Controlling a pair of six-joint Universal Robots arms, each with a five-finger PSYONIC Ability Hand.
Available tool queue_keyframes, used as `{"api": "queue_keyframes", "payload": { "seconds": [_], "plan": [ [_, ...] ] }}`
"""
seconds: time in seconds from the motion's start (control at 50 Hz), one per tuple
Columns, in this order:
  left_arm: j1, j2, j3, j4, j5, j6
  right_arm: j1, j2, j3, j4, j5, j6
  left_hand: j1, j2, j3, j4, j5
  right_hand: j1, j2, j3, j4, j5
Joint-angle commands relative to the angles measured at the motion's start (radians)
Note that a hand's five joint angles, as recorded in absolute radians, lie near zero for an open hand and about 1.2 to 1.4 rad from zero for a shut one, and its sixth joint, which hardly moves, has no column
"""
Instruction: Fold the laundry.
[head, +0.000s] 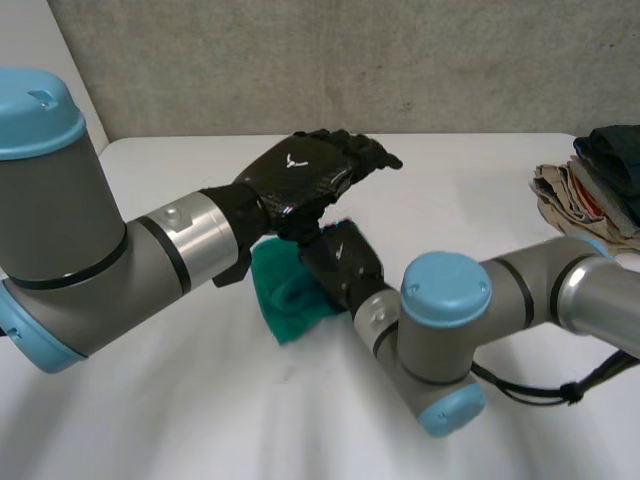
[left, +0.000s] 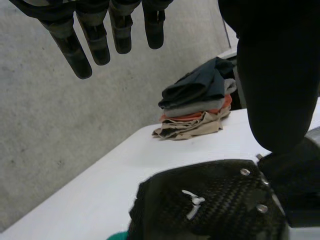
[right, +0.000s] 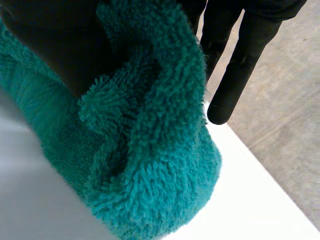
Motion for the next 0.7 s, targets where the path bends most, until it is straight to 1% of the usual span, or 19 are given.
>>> {"api": "queue_keyframes", "payload": {
  "seconds": [0.02,0.14,0.22,0.3,0.34,0.38,0.4,0.46,0.48,0.54,0.56,0.62,0.64,0.68,0.7],
  "plan": [
    [-0.002,0.013,0.036,0.009,-0.001,-0.009,-0.071,-0.033,-0.134,0.022,0.002,0.006,-0.020,-0.021,-0.025,-0.018,-0.029,0.325,0.230,0.221,0.202,0.303],
    [0.001,0.050,0.073,0.022,-0.002,-0.038,-0.123,-0.067,-0.242,0.088,0.002,0.008,-0.017,-0.019,-0.022,-0.015,-0.027,0.325,0.230,0.221,0.202,0.303],
    [0.001,0.071,0.088,0.055,-0.007,-0.070,-0.186,-0.108,-0.327,0.109,0.002,0.022,-0.017,-0.019,-0.022,-0.015,-0.027,0.325,0.230,0.221,0.202,0.303],
    [0.001,0.100,0.090,0.097,-0.028,-0.121,-0.285,-0.154,-0.400,0.109,-0.003,0.061,-0.017,-0.019,-0.022,-0.015,-0.027,0.325,0.230,0.221,0.202,0.303],
    [0.001,0.106,0.089,0.113,-0.036,-0.138,-0.354,-0.177,-0.442,0.109,-0.009,0.089,-0.017,-0.019,-0.022,-0.015,-0.027,0.325,0.230,0.221,0.202,0.303],
    [0.001,0.109,0.085,0.125,-0.044,-0.156,-0.405,-0.186,-0.470,0.109,-0.024,0.107,-0.017,-0.019,-0.022,-0.015,-0.027,0.325,0.230,0.221,0.202,0.303],
    [0.001,0.109,0.085,0.125,-0.045,-0.158,-0.460,-0.191,-0.497,0.109,-0.046,0.133,-0.020,-0.021,-0.025,-0.018,-0.029,0.325,0.230,0.221,0.202,0.303],
    [0.000,0.105,0.082,0.127,-0.045,-0.159,-0.549,-0.191,-0.531,0.103,-0.090,0.196,-0.023,-0.024,-0.028,-0.020,-0.032,0.325,0.230,0.221,0.202,0.303],
    [-0.002,0.102,0.082,0.127,-0.045,-0.159,-0.613,-0.191,-0.549,0.102,-0.122,0.239,-0.023,-0.024,-0.028,-0.020,-0.032,0.325,0.230,0.221,0.202,0.303],
    [-0.002,0.096,0.078,0.128,-0.045,-0.161,-0.716,-0.188,-0.577,0.102,-0.168,0.294,-0.023,-0.024,-0.028,-0.020,-0.032,0.325,0.230,0.221,0.202,0.303],
    [-0.003,0.096,0.076,0.130,-0.045,-0.161,-0.777,-0.174,-0.586,0.100,-0.202,0.325,-0.023,-0.024,-0.028,-0.020,-0.032,0.325,0.230,0.221,0.202,0.303],
    [-0.011,0.085,0.073,0.133,-0.045,-0.163,-0.856,-0.139,-0.586,0.094,-0.259,0.365,-0.023,-0.024,-0.028,-0.020,-0.032,0.325,0.230,0.221,0.202,0.303],
    [-0.016,0.079,0.073,0.133,-0.045,-0.163,-0.899,-0.096,-0.594,0.089,-0.309,0.379,-0.023,-0.024,-0.028,-0.020,-0.032,0.325,0.230,0.221,0.202,0.303],
    [-0.026,0.061,0.072,0.133,-0.045,-0.159,-0.939,-0.052,-0.595,0.083,-0.363,0.381,-0.023,-0.024,-0.028,-0.020,-0.032,0.325,0.230,0.221,0.202,0.303],
    [-0.029,0.054,0.070,0.133,-0.045,-0.159,-0.977,-0.006,-0.595,0.079,-0.417,0.378,-0.023,-0.024,-0.028,-0.020,-0.032,0.325,0.230,0.221,0.202,0.303]
  ]
}}
